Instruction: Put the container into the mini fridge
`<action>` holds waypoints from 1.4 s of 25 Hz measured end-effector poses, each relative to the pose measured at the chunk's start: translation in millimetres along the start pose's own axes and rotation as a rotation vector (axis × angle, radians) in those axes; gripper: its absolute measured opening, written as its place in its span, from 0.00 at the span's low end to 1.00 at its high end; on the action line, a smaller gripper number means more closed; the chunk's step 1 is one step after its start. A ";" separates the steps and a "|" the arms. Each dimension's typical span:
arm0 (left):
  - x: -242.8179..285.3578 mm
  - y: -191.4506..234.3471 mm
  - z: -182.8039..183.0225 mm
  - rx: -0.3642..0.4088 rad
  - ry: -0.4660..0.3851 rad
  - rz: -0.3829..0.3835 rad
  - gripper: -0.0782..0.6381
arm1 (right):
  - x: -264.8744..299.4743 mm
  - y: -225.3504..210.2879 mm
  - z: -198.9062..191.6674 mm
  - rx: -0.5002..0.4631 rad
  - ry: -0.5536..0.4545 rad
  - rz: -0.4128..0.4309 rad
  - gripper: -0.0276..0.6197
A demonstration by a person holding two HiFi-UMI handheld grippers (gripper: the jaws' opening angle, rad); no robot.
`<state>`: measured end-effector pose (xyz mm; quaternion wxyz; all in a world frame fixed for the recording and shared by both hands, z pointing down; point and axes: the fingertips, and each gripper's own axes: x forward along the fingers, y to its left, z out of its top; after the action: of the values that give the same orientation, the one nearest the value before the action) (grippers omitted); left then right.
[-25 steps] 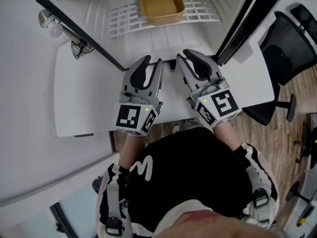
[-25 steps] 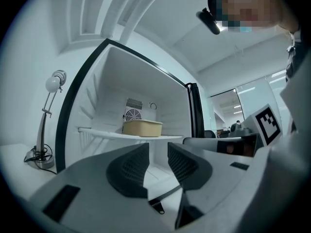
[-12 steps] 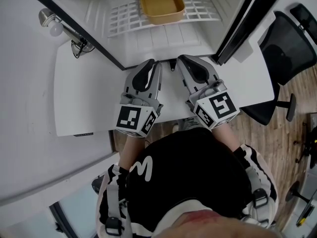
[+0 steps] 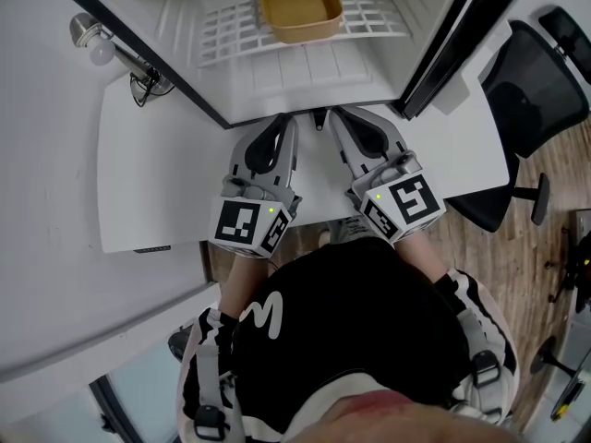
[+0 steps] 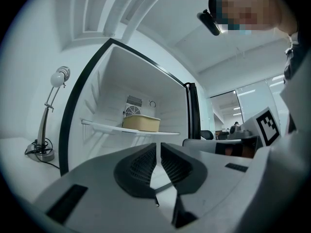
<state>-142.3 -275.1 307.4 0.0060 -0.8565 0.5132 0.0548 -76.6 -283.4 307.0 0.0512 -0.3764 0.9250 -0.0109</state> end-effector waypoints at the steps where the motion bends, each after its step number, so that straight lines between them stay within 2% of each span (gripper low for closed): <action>1: -0.2 -0.8 -0.7 0.001 0.003 -0.002 0.16 | -0.3 1.0 -0.1 -0.001 0.001 0.003 0.06; 35: -3.2 -10.0 1.0 -0.002 -0.006 -0.014 0.16 | -8.5 3.0 1.9 -0.023 0.010 -0.009 0.06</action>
<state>-135.0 -267.5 306.3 0.0071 -0.8600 0.5071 0.0577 -72.4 -275.2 305.7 0.0424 -0.3810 0.9236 -0.0025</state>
